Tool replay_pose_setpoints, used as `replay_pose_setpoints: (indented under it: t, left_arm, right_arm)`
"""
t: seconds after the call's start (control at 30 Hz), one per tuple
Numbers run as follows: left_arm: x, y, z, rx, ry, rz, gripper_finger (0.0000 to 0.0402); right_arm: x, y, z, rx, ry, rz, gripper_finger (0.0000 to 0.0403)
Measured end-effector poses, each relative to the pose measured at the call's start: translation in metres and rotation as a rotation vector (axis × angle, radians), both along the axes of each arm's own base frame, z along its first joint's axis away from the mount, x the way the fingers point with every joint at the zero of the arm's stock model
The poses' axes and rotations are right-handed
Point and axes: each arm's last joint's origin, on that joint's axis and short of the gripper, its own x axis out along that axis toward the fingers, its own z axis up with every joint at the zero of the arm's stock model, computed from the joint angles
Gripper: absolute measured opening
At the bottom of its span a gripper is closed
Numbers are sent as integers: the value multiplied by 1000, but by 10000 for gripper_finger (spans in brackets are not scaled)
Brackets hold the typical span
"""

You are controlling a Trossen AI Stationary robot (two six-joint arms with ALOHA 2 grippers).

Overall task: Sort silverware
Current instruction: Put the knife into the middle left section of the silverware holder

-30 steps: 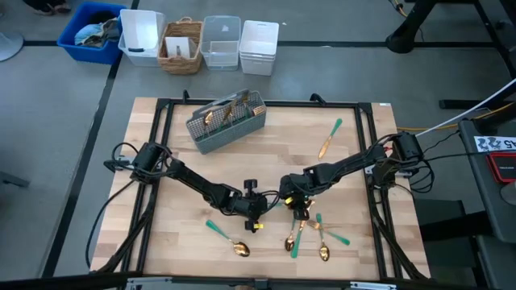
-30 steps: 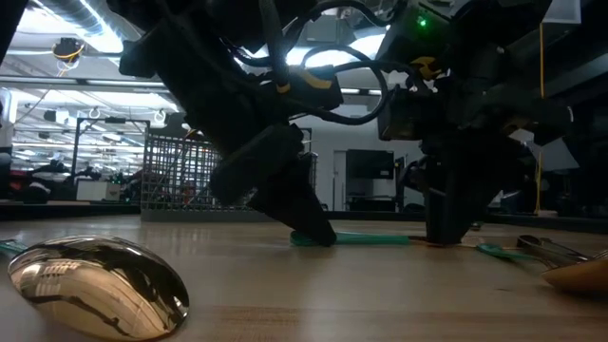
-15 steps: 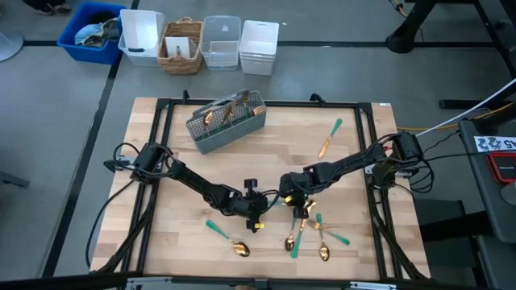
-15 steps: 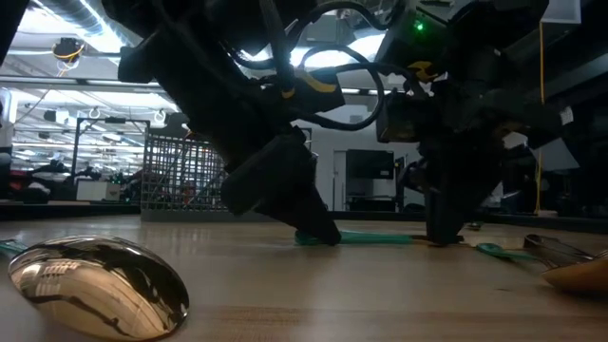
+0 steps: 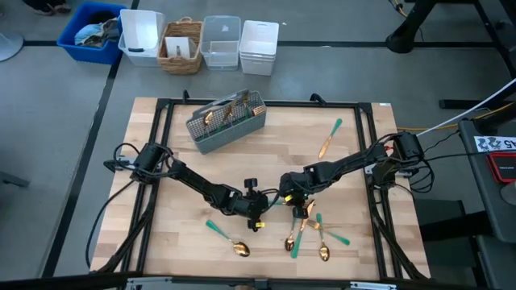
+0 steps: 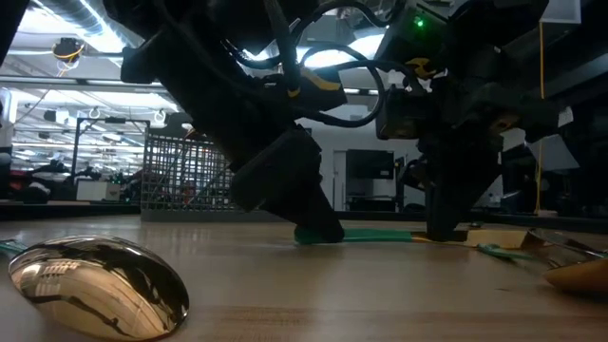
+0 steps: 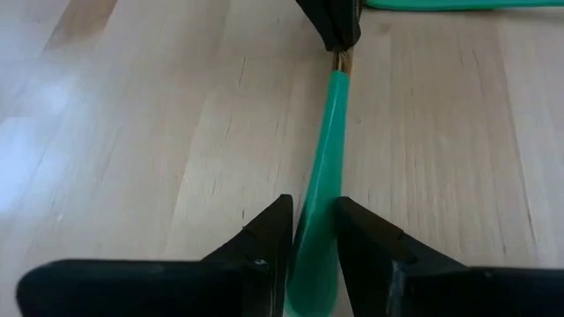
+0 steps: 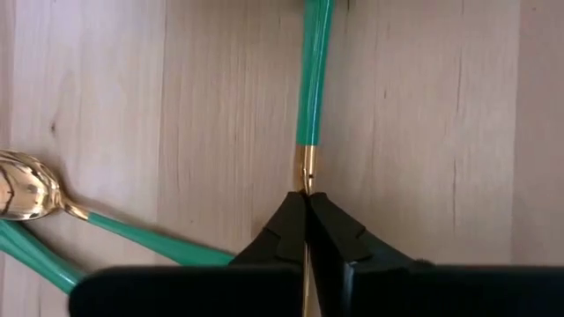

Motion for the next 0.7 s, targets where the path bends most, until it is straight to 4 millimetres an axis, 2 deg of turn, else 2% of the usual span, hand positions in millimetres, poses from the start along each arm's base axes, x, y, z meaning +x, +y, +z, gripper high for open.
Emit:
replay_pose_setpoints:
  t: [0.3, 0.43, 0.6, 0.7]
  left_arm:
    - [1, -1, 0, -56, -26, 29, 85]
    - [2, -1, 0, -75, -18, 1, 65]
    - [2, -1, 1, -78, -14, -9, 17]
    - [3, 1, 1, -85, -15, -4, 16]
  right_arm:
    - [5, 1, 2, -1, -54, 0, 5]
    - [5, 1, 2, -4, -57, 5, 5]
    - [5, 1, 2, -10, -60, 8, 5]
    - [5, 1, 2, -10, -59, 8, 5]
